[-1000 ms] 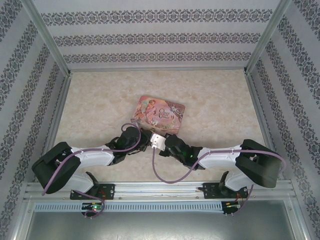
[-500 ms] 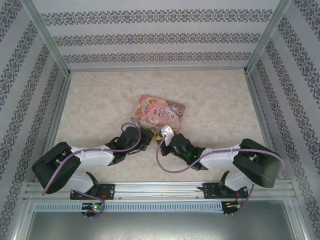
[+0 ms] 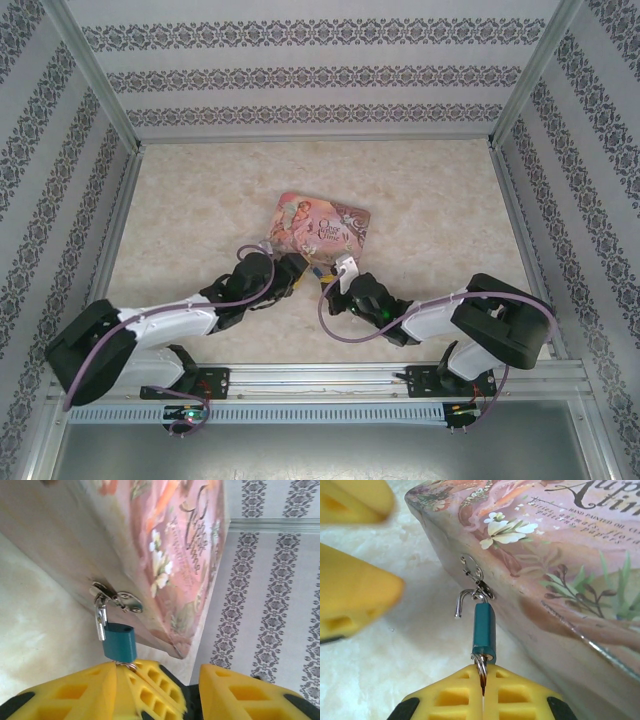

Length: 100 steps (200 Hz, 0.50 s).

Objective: Unlock a padlock with a key

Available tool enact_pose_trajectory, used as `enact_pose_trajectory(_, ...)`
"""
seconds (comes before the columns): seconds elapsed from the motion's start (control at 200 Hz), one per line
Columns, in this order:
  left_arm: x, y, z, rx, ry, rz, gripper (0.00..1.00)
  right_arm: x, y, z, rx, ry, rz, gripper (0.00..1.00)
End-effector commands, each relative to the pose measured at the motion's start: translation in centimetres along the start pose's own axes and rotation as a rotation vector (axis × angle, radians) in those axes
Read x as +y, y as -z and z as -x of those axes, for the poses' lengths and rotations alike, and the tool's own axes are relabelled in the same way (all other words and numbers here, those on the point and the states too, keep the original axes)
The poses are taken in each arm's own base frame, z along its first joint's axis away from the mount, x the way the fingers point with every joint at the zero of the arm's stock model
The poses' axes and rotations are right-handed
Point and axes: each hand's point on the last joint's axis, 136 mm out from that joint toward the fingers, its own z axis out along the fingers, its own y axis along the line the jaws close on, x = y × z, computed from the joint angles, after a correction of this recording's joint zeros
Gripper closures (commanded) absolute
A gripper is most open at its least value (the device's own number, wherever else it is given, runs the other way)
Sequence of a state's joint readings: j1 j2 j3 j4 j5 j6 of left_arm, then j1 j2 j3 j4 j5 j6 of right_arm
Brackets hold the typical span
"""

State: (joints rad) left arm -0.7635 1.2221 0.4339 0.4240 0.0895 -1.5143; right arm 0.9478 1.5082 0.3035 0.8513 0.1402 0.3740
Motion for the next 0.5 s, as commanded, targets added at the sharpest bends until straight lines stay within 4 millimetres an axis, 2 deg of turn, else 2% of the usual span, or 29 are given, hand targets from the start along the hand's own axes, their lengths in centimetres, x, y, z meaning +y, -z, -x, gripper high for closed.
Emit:
enact_pose_trajectory(0.0, 1.6, 1.7, 1.5, -0.063, -0.077, 0.098, 0.51, -1.3, 0.5, -1.1, 0.008, -0.136, -0.026, 1.00)
enact_pose_trajectory(0.29, -0.9, 6.6, 4.5, -0.216, -0.317, 0.162, 0.41, -2.2, 1.9, -1.8, 0.008, -0.450, 0.009, 1.00)
enact_pose_trajectory(0.495, -2.9, 8.1, 5.7, -0.275, -0.461, 0.182, 0.36, -3.2, 2.7, -2.5, 0.000, -0.618, 0.000, 1.00)
